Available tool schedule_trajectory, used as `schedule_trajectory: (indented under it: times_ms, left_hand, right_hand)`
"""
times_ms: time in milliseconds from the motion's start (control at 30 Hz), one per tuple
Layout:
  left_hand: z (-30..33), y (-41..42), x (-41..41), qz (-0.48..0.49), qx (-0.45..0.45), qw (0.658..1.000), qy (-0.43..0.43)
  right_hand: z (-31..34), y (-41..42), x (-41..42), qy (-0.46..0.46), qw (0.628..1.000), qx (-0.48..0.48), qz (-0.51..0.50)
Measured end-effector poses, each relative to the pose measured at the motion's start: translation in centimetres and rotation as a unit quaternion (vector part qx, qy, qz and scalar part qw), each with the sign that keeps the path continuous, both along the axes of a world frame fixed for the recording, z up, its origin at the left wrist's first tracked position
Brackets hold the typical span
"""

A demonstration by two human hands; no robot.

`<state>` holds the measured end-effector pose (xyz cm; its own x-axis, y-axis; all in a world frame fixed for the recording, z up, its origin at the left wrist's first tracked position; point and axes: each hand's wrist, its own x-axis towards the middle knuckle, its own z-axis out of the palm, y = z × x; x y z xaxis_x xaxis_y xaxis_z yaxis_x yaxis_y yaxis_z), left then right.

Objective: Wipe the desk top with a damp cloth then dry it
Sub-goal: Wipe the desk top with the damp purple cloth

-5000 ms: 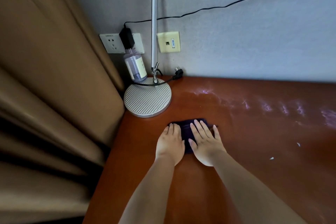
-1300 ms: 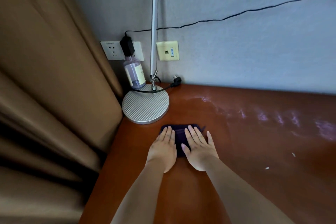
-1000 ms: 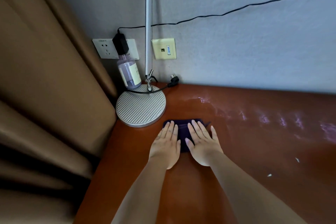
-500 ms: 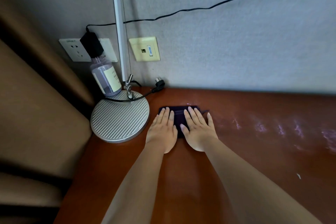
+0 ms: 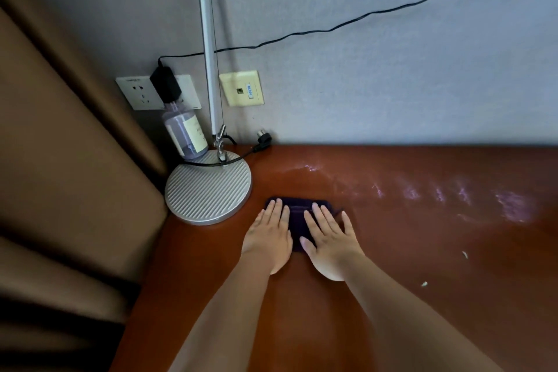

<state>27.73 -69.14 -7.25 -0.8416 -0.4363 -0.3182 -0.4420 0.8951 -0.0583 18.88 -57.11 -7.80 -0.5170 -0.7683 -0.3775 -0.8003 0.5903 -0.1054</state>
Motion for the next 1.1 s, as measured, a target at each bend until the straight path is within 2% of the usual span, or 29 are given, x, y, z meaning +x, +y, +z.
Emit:
schedule_trajectory:
  times_ms: [600,900,1100]
  left_hand:
    - [0.3,-6.5,-9.9,-0.003,-0.016,0.999,-0.041]
    - [1.0,-5.1,-7.5,-0.031,-0.039,0.997,-0.057]
    - [1.5,-4.1,-3.5,-0.097,-0.063,0.992,-0.052]
  right_hand:
    - [-0.9,-6.4,-8.5,-0.018,0.999,-0.034,-0.026]
    - [0.4,-4.4,-5.4,-0.024,0.999,0.005,-0.022]
    - [1.4,-2.1,-1.1,-0.012,0.998,0.062,-0.008]
